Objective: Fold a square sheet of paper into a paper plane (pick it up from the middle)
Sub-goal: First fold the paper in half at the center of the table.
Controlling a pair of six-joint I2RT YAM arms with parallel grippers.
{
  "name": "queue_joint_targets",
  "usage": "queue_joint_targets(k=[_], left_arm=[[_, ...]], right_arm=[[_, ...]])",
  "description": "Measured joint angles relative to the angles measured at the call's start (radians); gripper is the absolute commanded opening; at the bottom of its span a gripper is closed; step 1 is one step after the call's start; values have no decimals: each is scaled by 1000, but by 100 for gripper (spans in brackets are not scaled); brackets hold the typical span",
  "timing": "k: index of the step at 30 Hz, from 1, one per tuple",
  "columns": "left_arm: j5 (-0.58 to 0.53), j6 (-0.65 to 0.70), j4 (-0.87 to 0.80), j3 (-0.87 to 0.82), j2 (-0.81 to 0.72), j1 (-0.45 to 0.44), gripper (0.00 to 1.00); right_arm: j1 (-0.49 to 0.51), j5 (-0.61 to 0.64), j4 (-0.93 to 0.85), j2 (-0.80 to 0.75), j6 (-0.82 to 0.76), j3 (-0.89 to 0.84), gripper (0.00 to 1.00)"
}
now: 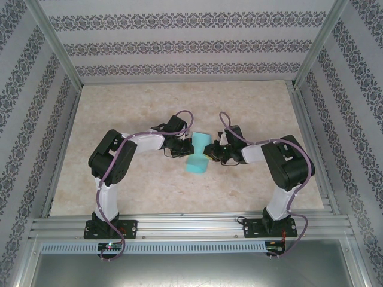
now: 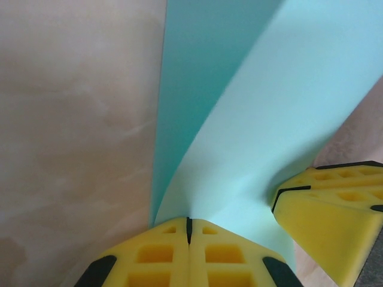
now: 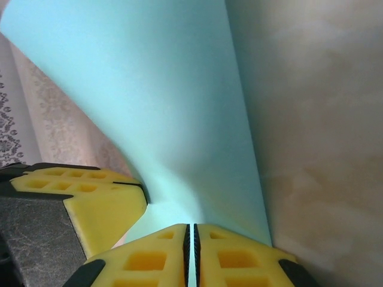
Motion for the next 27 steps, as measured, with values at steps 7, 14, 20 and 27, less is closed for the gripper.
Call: queue_joint_targets(k=[7, 14, 20, 27], left_arm=[[0, 2, -1, 1, 0, 0, 0], [0, 3, -5, 3, 1, 0, 0], [0, 3, -5, 3, 1, 0, 0], [0, 3, -6, 3, 1, -2, 0]], right_arm=[[-2, -16, 34, -10, -10, -15, 12], [19, -24, 17, -84, -18, -13, 9], [32, -23, 20, -77, -19, -31, 7], [33, -16, 50, -50, -26, -86, 8]])
